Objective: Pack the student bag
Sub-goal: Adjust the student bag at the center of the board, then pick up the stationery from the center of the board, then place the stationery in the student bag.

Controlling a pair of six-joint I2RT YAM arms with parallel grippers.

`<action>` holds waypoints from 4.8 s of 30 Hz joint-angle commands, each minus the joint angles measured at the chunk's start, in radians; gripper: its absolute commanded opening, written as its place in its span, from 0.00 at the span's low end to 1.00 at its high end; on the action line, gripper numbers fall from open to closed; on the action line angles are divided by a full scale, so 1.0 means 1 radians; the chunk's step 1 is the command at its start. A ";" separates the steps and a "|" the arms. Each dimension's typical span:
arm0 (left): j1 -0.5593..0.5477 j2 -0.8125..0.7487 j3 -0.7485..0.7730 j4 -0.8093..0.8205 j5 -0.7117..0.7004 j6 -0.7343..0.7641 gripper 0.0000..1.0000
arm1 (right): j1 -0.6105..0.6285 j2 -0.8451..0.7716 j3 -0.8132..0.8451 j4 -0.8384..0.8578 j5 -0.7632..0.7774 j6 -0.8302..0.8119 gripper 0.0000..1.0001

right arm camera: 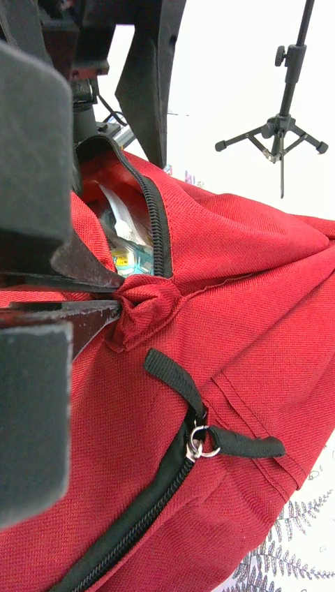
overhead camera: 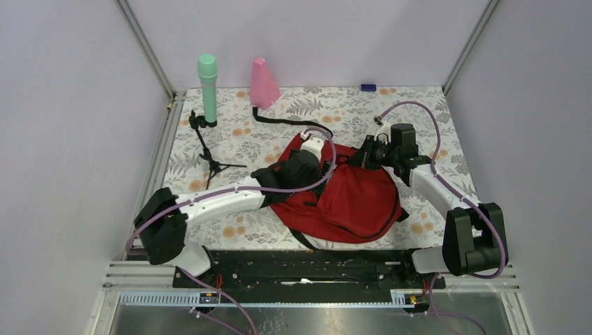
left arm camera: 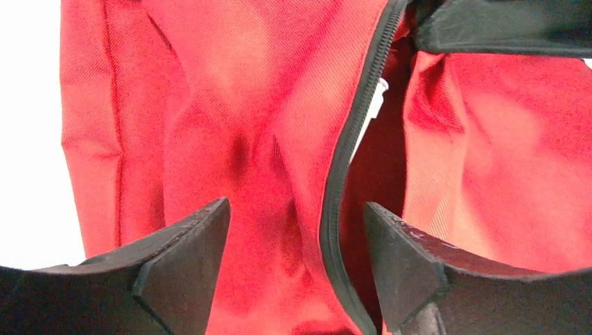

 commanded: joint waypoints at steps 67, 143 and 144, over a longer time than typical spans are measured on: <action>0.005 -0.524 -0.098 -0.210 0.026 -0.141 0.41 | -0.031 -0.088 0.034 0.017 -0.103 0.068 0.05; -0.075 -0.177 0.117 -0.289 -0.077 -0.104 0.94 | -0.034 -0.193 0.142 -0.195 -0.068 -0.007 0.08; -0.073 -0.188 0.109 -0.302 -0.086 -0.116 0.94 | -0.034 -0.192 0.143 -0.195 -0.070 -0.005 0.08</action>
